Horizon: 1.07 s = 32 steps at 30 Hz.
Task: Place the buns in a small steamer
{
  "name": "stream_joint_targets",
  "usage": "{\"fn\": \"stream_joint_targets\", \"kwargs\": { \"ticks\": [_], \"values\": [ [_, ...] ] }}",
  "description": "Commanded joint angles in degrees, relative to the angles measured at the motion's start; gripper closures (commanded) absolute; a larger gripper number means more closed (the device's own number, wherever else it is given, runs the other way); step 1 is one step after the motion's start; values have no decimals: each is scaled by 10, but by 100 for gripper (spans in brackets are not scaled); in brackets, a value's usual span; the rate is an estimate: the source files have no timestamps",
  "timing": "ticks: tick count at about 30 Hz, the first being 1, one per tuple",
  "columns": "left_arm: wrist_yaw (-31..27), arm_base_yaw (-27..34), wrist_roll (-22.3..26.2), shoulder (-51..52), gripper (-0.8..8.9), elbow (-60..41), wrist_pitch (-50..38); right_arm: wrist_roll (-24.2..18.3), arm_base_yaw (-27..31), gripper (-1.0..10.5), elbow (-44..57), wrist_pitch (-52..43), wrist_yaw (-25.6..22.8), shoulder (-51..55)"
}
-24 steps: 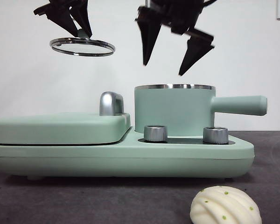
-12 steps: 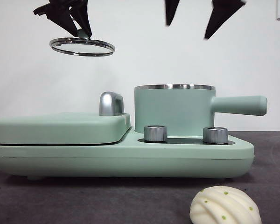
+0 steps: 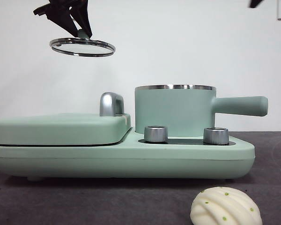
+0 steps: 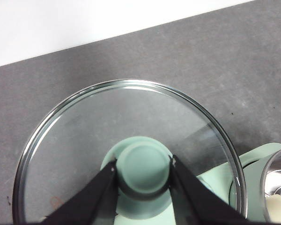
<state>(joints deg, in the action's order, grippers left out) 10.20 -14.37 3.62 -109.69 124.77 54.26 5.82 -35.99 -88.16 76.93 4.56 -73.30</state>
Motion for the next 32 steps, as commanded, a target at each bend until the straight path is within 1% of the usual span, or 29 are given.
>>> {"fn": "stream_joint_targets", "kwargs": {
  "ticks": [1, 3, 6, 8, 12, 17, 20, 24, 27, 30, 32],
  "values": [
    [1, -3, 0, 6, 795, 24, -12, 16, -28, 455, 66, 40, 5, 46],
    [1, -3, 0, 6, 795, 24, -12, 34, -47, 455, 118, 14, 16, 83],
    [1, -5, 0, 6, 796, 24, -12, 78, -77, 455, 202, -59, 35, 132],
    [1, -6, 0, 6, 795, 24, -11, 104, -98, 455, 252, -104, 35, 151],
    [1, -7, -1, 6, 795, 24, -11, 145, -141, 455, 342, -184, 33, 156],
    [1, -10, -2, 6, 796, 24, -11, 176, -183, 455, 434, -300, 32, 136],
    [1, -11, -2, 6, 795, 24, -11, 185, -195, 456, 465, -342, 25, 115],
    [1, -11, -2, 6, 795, 24, -11, 189, -197, 456, 488, -382, 18, 80],
    [1, -11, -2, 6, 795, 24, -11, 189, -197, 456, 489, -405, -3, 53],
    [1, -11, -2, 6, 795, 24, -11, 189, -196, 457, 489, -430, -1, 27],
    [1, -11, -2, 6, 795, 24, -11, 189, -196, 480, 489, -438, -1, 11]
  ]
}}
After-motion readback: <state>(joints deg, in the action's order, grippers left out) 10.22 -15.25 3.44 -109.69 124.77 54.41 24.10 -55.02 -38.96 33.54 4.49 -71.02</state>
